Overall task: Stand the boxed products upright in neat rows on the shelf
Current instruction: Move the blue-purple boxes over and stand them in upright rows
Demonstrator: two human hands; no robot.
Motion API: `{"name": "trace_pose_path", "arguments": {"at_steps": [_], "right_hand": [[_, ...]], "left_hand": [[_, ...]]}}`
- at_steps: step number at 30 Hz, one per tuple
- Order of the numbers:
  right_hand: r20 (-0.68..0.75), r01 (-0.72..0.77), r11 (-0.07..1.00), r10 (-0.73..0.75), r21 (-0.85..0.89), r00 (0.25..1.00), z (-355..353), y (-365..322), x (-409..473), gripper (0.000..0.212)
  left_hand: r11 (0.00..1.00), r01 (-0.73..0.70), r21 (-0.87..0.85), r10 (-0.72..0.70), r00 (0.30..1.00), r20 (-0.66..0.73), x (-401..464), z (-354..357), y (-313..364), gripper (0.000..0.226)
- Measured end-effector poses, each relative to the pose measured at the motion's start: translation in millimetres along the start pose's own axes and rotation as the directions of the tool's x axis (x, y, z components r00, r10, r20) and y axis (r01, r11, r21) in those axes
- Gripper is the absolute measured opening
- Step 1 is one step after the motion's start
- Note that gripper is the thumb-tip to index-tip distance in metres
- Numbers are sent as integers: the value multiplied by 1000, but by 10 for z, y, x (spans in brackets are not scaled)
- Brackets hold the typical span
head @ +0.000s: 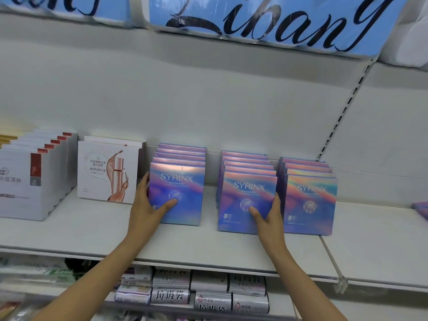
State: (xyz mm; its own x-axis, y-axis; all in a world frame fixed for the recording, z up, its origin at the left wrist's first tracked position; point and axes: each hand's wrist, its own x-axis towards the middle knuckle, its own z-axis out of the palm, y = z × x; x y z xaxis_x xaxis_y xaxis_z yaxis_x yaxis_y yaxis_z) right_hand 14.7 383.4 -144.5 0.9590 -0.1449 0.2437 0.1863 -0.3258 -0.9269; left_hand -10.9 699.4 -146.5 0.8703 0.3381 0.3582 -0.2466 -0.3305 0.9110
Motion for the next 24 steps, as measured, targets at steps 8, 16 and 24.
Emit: {"name": "trace_pose_path", "arguments": {"at_steps": [8,16,24], "right_hand": [[20,201,929,-205,-312,978,-379,-287,-231,69],[132,328,902,-302,-281,944,-895,-695,-699,47],[46,293,909,-293,-297,955,-1527,-704,-967,48]], "left_hand": [[847,-473,243,487,874,5,-177,-34,460,55],[888,-444,-120,447,769,458,-397,536,982,40],[886,-377,-269,461,656,597,-662,1227,1329,35]]}}
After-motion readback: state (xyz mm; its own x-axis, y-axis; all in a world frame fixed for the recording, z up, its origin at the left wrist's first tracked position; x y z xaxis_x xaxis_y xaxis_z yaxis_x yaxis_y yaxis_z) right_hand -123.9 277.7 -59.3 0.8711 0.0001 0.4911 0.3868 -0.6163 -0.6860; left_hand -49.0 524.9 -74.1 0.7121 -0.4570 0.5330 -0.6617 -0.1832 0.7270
